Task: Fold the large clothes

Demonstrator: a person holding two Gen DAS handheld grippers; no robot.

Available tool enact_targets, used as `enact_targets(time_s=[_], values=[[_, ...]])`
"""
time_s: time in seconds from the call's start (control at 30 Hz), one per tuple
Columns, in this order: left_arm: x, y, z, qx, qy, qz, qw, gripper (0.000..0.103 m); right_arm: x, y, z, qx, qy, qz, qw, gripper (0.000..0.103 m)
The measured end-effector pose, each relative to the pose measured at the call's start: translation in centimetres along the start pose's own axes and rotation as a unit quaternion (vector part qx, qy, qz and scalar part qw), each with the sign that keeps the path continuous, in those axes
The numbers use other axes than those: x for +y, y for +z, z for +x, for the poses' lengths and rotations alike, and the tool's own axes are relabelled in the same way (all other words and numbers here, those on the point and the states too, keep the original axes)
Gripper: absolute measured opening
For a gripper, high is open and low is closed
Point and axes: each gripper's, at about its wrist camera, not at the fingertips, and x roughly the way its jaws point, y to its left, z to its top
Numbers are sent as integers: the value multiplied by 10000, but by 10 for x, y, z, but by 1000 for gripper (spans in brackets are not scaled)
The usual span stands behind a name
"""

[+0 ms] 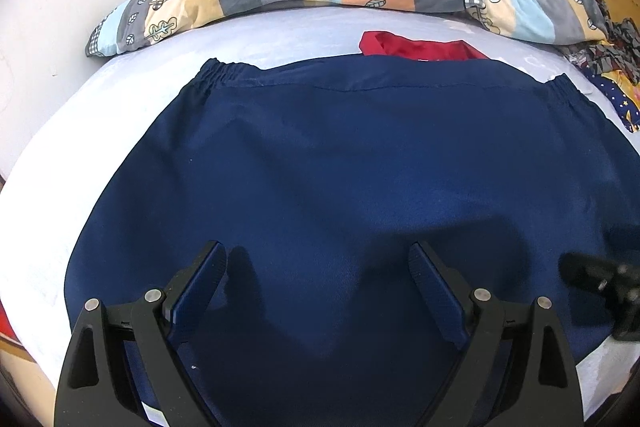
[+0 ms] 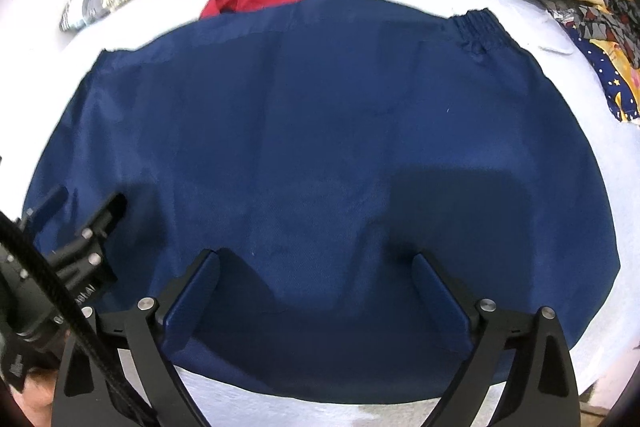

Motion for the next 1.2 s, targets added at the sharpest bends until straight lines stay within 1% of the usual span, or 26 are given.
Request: enact_targets(time_s=[0.03,0.1,0.2,0.23,0.3,0.33,0.4,0.43,0.5,0.57,0.63,0.67,0.7,0.77,0.8,0.83,0.87,0.9,0.93,0.97,1.0,1.07,1.1,1.13,1.2], values=[[0,1,-1,-4,-10,-7,10000,92,0,2,-3,-57,23,6,10000,99],[1,2,-1,-14,7,-4,10000,92,1,6,-8,-237,-86,-54,9997,99],[2,3,-1,-17,17,-34,10000,92,4,14,-7,-329,-83,-104,9994,99],[3,4,-1,-10,21,-53,10000,92,5,16,-4,-293,0,-72,9995,98],[7,7,0,18,14,-74,10000,92,4,16,8,-40,187,67,9998,97],[10,9,0,23,25,-109,9999,92,4,16,12,20,202,115,9997,97],[21,18,0,6,27,-249,9997,92,8,17,14,84,99,59,9999,97],[31,26,1,25,-18,-403,9992,92,9,19,13,105,109,65,9999,97],[46,39,2,42,-85,-602,9981,92,6,27,8,81,363,110,9992,90],[67,54,7,111,3,-771,9970,92,-7,43,-3,-88,342,248,9991,90],[89,64,14,165,123,-1011,9947,92,-31,58,-13,-287,336,502,9978,90],[101,66,20,235,156,-1159,9929,92,-49,68,-16,-353,350,680,9964,90],[113,66,29,434,183,-1286,9906,92,-62,74,-15,-352,336,789,9957,90],[128,60,47,826,332,-1436,9856,92,-95,81,-5,-224,311,1078,9934,90],[134,56,54,992,445,-1537,9821,92,-106,82,3,-107,324,1173,9925,90],[140,51,62,1177,451,-1693,9775,92,-119,82,14,85,329,1290,9911,90],[145,48,65,1228,313,-1853,9745,92,-129,79,26,271,311,1382,9895,90],[147,48,63,1204,305,-1907,9738,92,-133,79,28,257,376,1417,9889,89],[145,51,57,1134,333,-1886,9749,92,-134,80,24,239,393,1438,9885,88],[143,54,50,1033,271,-1866,9766,92,-136,82,14,176,449,1496,9876,87],[140,57,44,936,200,-1851,9780,92,-140,84,1,-35,619,1578,9855,87],[129,60,27,690,63,-1762,9819,92,-148,87,-19,-335,733,1679,9825,87],[122,61,22,627,-3,-1670,9840,92,-154,89,-25,-404,689,1720,9819,87],[109,61,15,576,-54,-1471,9874,92,-164,87,-30,-455,626,1833,9800,87],[93,59,8,476,-98,-1198,9916,92,-183,79,-28,-366,679,2117,9743,87]])
